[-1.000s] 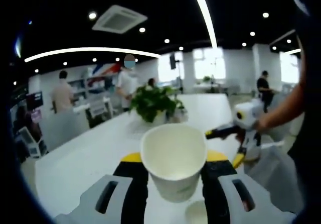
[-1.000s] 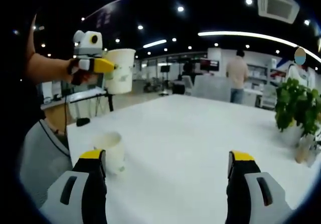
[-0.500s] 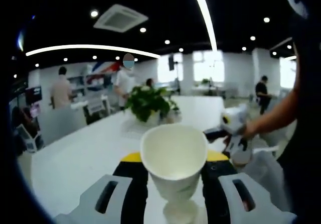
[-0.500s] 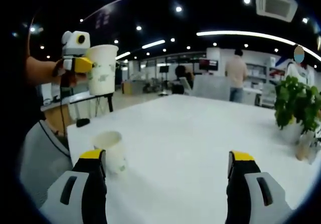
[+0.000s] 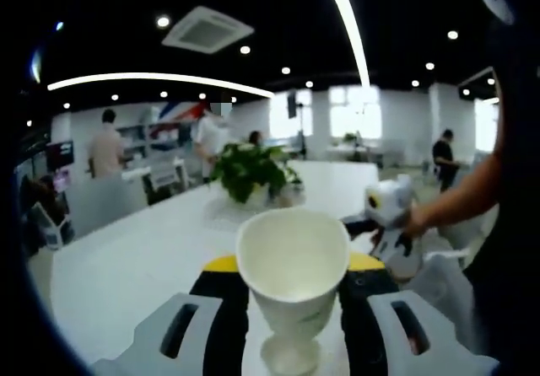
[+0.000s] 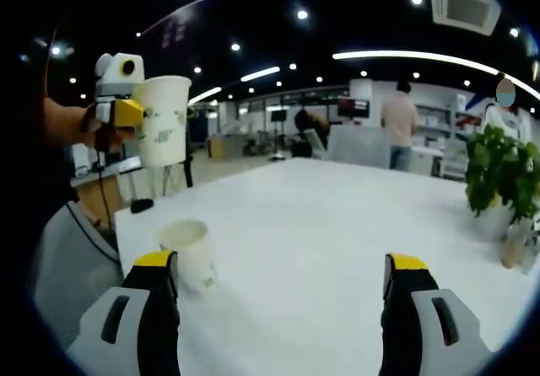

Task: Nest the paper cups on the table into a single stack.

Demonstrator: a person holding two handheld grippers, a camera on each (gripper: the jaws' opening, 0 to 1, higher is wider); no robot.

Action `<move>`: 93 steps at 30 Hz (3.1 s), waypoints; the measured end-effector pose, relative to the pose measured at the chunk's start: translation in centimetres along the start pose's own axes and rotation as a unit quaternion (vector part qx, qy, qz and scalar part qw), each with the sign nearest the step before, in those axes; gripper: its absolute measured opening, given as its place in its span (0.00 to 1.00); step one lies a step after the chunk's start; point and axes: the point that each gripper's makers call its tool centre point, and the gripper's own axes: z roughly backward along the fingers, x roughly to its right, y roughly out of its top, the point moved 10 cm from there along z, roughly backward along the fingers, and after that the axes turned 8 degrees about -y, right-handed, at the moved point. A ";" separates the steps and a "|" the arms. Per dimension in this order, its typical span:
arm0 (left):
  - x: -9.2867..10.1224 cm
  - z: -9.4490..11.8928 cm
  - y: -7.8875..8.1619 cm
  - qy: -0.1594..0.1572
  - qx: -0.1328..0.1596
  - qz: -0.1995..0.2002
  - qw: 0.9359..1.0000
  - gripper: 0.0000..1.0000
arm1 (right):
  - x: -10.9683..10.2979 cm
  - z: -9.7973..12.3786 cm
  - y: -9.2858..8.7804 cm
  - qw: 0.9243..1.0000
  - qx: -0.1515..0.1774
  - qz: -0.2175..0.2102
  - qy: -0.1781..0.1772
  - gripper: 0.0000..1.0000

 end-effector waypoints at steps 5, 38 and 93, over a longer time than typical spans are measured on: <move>0.3 -0.3 -1.5 0.012 -0.007 0.001 1.000 0.40 | -0.2 -0.1 -0.1 1.000 -0.001 -0.001 0.001 1.00; -0.4 -2.0 -10.2 0.047 -0.030 0.026 0.998 0.42 | -1.7 -0.3 -0.8 1.000 -0.001 -0.010 0.016 0.99; -1.8 0.8 -15.3 -0.005 -0.206 -0.018 0.978 0.80 | -5.7 -4.7 -2.9 0.969 -0.134 0.108 0.176 0.88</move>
